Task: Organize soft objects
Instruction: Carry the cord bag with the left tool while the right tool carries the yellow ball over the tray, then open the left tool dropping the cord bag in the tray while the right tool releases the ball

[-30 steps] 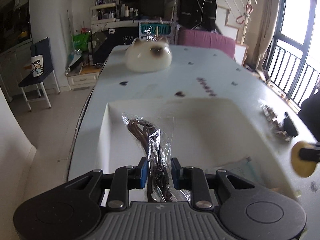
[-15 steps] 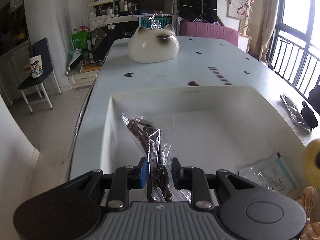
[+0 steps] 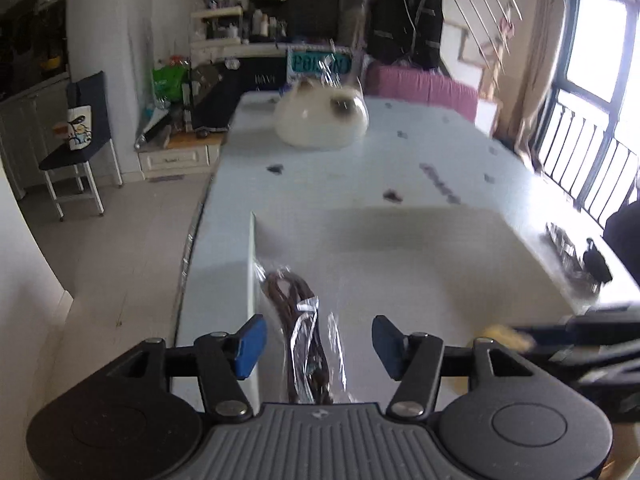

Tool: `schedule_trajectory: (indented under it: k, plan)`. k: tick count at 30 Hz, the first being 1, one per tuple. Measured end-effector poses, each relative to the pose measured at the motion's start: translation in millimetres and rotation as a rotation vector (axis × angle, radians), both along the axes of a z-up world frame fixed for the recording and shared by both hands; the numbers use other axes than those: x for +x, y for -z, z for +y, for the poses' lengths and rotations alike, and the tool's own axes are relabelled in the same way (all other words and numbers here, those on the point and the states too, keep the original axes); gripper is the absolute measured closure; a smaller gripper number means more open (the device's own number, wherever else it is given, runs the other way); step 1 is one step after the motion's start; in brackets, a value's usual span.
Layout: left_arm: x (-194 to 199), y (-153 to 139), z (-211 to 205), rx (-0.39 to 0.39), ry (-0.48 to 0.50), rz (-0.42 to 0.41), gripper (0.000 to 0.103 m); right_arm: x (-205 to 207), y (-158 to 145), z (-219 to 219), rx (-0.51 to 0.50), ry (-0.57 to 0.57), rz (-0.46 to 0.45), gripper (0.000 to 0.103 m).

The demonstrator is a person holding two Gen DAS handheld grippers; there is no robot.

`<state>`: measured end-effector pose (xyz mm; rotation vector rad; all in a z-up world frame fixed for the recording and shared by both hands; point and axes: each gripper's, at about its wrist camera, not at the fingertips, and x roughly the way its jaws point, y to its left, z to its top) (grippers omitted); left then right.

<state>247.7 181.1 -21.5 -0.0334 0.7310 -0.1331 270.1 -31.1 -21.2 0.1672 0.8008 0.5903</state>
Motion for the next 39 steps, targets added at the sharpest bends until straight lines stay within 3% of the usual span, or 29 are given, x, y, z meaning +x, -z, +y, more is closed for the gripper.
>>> schedule_trajectory:
  k: [4, 8, 14, 15, 19, 27, 30, 35, 39]
  plan:
    - [-3, -9, 3, -0.034, 0.016, -0.011, 0.070, 3, 10, 12, -0.011, -0.009, 0.028, 0.065]
    - [0, -2, -6, -0.019, 0.073, 0.038, 0.078, 5, 21, 21, -0.033, -0.022, 0.057, 0.065]
    - [11, 26, -4, 0.010, 0.057, 0.134, 0.080, 0, 27, 30, -0.072, -0.052, 0.044, 0.062]
    - [11, 28, -2, 0.007, 0.056, 0.133, 0.081, 0, 27, 30, -0.079, -0.055, 0.041, 0.061]
    - [9, 28, 0, 0.003, 0.055, 0.125, 0.081, -1, 27, 32, -0.114, -0.065, 0.028, 0.040]
    - [5, 22, 1, -0.017, 0.060, 0.109, 0.081, -8, 19, 30, -0.110, -0.073, -0.027, 0.035]
    - [1, 16, 2, -0.023, 0.059, 0.094, 0.075, -11, 14, 26, -0.105, -0.067, -0.031, 0.034]
    - [-9, 4, -2, -0.018, 0.043, 0.068, 0.048, -15, 7, 20, -0.099, -0.059, -0.041, 0.032]
    - [-19, -6, -4, -0.022, 0.034, 0.050, 0.037, -19, 2, 15, -0.095, -0.047, -0.047, 0.032]
